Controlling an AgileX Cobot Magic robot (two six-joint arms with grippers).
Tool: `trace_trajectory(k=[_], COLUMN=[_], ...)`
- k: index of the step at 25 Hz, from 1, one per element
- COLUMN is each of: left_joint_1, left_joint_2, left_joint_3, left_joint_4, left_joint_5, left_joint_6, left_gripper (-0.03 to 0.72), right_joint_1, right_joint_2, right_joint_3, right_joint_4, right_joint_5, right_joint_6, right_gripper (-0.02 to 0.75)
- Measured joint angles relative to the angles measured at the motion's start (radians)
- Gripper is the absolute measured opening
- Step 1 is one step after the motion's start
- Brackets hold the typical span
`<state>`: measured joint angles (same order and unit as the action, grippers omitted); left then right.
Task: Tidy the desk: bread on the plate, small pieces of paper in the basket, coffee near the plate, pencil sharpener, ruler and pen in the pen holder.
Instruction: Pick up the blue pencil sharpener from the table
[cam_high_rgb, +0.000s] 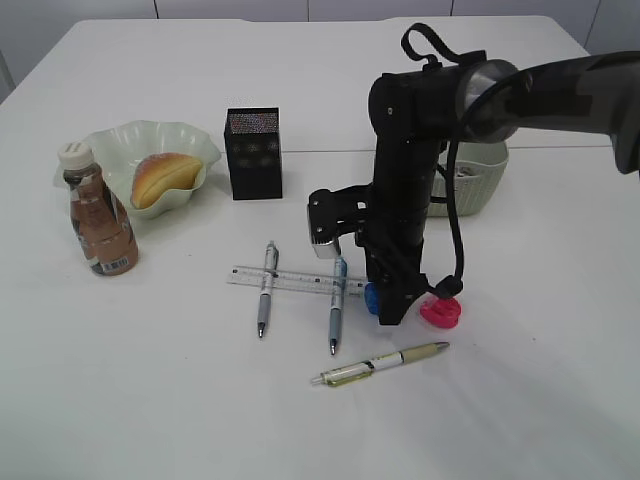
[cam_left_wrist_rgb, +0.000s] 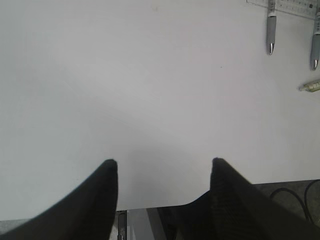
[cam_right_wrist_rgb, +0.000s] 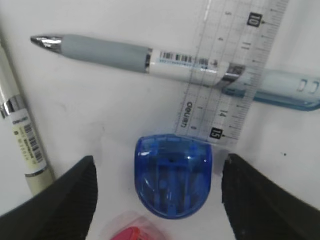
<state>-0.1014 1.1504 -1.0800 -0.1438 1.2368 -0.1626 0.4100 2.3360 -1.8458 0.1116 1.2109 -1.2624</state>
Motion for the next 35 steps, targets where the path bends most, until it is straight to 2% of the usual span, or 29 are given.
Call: trace_trajectory(k=[31,35], left_joint_1=[0.0,0.0], left_joint_2=[0.0,0.0], left_joint_3=[0.0,0.0], left_joint_4=[0.006,0.006], left_joint_5=[0.0,0.0], left_joint_6=[0.002,0.002], left_gripper=[0.433,0.433], right_joint_1=[0.0,0.0], right_joint_2=[0.021,0.024], right_joint_3=[-0.002,-0.006], right_joint_4=[-0.001,-0.001], right_joint_5=[-0.02,-0.029], right_joint_6=[-0.002,-0.002], right_gripper=[0.563,0.524])
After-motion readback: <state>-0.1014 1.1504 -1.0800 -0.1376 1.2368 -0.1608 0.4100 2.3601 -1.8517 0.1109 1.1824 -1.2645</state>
